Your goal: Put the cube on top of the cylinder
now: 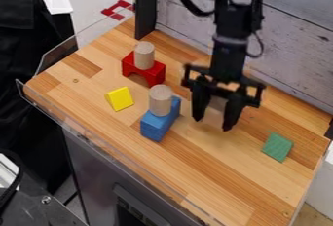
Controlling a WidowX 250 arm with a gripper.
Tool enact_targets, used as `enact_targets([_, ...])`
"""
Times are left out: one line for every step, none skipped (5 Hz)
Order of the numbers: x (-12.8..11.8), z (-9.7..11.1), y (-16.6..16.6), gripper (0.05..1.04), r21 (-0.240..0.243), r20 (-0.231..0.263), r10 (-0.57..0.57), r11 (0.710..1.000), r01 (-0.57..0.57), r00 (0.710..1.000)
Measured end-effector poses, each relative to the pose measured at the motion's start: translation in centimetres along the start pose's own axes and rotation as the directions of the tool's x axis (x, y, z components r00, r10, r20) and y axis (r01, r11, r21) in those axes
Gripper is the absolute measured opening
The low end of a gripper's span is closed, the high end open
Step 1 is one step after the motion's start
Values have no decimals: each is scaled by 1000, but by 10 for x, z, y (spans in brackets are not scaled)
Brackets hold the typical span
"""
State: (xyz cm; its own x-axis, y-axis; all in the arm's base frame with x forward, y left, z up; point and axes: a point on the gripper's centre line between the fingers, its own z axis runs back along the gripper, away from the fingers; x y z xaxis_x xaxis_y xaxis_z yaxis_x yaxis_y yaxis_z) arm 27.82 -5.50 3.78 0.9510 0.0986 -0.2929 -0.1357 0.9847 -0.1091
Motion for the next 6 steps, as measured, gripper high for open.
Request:
enact_targets([-7, 39, 2, 578, 30, 85, -2, 1000, -1, 996])
enact_targets([-6, 65, 9, 578, 37, 152, -4, 999, -2, 988])
enact_targets([-5, 86, 38, 578, 13, 218, 53, 998, -57, 974])
enact_targets([-8, 84, 67, 578, 0, 207, 114, 993, -117, 972])
enact_targets([-10, 85, 92, 578, -12, 208, 155, 988, -156, 966])
enact_targets([-13, 85, 105, 578, -16, 203, 172, 985, -172, 964])
